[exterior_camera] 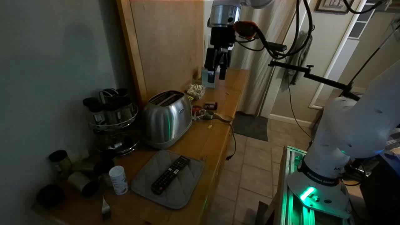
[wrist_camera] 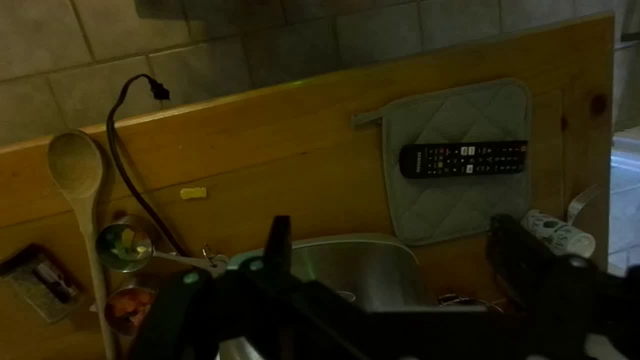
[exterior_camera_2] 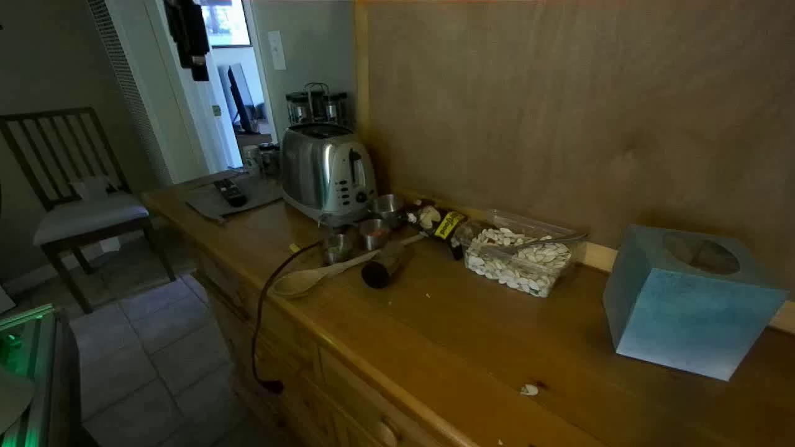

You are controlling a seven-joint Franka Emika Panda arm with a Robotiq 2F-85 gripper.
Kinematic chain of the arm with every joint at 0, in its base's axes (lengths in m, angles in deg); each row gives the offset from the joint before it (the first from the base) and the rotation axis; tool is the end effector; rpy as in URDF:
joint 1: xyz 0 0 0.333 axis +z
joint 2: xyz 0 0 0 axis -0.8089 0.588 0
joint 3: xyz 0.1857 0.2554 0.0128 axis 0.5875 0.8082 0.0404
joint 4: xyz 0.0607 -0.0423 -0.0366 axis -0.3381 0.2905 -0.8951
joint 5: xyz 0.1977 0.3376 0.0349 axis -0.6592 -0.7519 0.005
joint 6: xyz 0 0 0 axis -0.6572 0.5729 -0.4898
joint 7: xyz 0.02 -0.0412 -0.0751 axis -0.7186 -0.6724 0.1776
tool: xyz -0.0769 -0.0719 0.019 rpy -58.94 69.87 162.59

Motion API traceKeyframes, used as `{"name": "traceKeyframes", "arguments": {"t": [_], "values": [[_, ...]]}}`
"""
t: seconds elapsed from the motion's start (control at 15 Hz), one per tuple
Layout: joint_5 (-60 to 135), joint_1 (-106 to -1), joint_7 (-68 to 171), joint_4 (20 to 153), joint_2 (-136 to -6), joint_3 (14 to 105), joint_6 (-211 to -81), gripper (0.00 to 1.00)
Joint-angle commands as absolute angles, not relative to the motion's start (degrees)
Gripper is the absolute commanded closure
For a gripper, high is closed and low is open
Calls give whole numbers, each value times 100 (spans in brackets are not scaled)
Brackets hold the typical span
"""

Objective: Place the jar upright.

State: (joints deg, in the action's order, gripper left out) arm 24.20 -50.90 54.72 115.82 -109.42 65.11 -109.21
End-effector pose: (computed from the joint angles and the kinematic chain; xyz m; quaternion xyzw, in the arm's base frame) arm 0.4335 0.0525 0.5633 -0.9957 0.0393 0.0269 0.0789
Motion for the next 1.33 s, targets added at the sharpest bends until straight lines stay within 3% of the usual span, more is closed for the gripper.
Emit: {"name": "traceKeyframes", "arguments": {"t": [0.0,0.8,1.27], "values": [[2404,-5149,5455,11570,-10938,6558,-10907,0],[2404,-5149,5455,11571,-10938,6558,-10907,0],[2384,-5224,3953,12213,-11064,6085,-12360,0]]}}
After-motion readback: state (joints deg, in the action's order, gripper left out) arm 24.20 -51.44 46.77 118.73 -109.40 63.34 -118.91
